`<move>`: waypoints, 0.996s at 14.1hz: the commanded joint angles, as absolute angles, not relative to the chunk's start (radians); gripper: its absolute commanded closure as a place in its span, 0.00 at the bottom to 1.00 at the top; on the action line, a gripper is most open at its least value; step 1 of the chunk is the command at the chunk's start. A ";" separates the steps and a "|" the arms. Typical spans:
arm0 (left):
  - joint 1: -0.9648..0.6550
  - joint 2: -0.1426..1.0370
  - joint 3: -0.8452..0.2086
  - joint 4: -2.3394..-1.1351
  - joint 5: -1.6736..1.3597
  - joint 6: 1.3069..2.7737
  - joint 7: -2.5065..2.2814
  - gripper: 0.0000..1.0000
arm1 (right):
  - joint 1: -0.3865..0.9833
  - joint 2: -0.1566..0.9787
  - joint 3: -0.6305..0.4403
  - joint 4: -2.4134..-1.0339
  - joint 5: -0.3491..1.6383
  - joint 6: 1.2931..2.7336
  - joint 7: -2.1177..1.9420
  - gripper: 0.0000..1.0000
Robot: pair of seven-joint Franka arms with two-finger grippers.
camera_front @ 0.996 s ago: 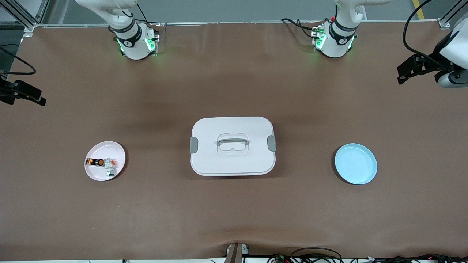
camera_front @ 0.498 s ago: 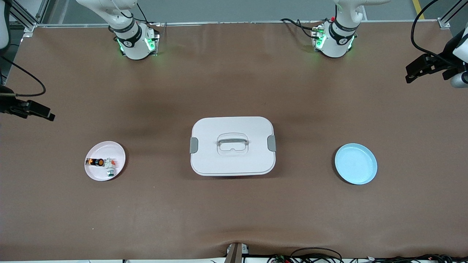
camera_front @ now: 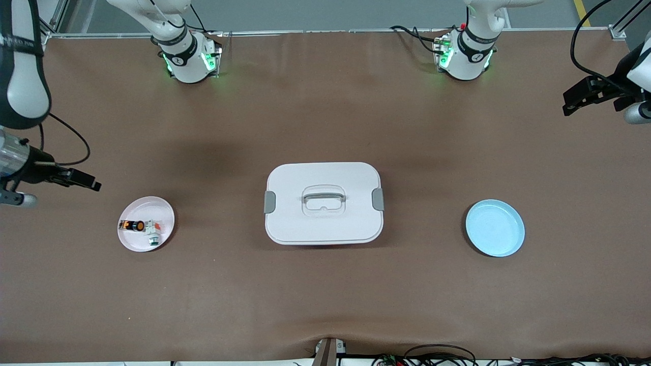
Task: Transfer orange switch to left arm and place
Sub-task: 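Move the right gripper toward the white plate of switches, then lower the right gripper and grasp the orange-black switch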
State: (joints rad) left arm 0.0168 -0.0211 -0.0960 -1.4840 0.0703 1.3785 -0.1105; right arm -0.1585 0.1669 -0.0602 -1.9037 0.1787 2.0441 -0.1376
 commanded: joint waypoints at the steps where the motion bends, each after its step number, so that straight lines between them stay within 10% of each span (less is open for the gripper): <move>1: 0.018 -0.026 -0.097 -1.494 0.078 1.374 -0.100 0.00 | -0.195 0.242 -0.052 -1.908 0.248 2.109 -0.241 0.00; 14: 0.017 -0.026 -0.104 -1.517 0.072 1.402 -0.100 0.00 | -0.181 0.498 -0.044 -1.868 0.287 2.411 -0.313 0.00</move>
State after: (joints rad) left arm 0.0154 -0.0203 -0.1015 -1.5020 0.0703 1.3859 -0.1105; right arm -0.1817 0.4632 -0.0472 -1.8937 0.2570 2.3842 -0.2647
